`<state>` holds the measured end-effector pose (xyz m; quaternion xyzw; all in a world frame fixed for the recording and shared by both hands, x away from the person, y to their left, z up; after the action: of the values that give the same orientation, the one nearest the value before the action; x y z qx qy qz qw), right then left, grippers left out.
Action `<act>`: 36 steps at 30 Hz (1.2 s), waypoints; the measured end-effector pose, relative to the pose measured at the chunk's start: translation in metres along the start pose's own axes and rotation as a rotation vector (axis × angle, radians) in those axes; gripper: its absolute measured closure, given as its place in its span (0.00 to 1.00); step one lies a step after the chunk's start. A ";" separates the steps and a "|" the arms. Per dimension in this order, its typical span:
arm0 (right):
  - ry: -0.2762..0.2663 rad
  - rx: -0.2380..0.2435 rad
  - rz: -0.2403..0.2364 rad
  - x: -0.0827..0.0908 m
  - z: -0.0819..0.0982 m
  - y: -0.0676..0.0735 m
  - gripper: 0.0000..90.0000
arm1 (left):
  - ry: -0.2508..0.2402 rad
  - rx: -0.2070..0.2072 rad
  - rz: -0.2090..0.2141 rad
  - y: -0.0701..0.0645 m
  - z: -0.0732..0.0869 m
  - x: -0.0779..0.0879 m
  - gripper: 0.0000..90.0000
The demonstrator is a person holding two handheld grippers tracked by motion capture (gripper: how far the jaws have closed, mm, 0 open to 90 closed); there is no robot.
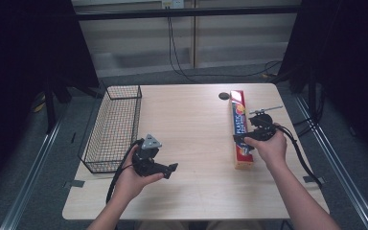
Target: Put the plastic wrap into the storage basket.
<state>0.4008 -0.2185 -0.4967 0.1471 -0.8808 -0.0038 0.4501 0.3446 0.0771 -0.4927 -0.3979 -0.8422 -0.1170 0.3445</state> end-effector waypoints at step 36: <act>0.149 -0.118 0.092 -0.038 0.004 -0.006 0.17 | 0.021 -0.030 -0.003 -0.003 0.003 -0.001 0.05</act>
<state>0.4201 -0.2150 -0.5302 0.0797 -0.8490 -0.0243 0.5218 0.3418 0.0760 -0.4953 -0.4005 -0.8372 -0.1343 0.3473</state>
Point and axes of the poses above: each handheld gripper's, and its own axes: x roughly backward along the jaws, z roughly out of its underside, y roughly to its left, the point moved 9 cm from there along -x, roughly forward along the jaws, and after that the axes turned 1 degree about -y, right-handed, at the moved point
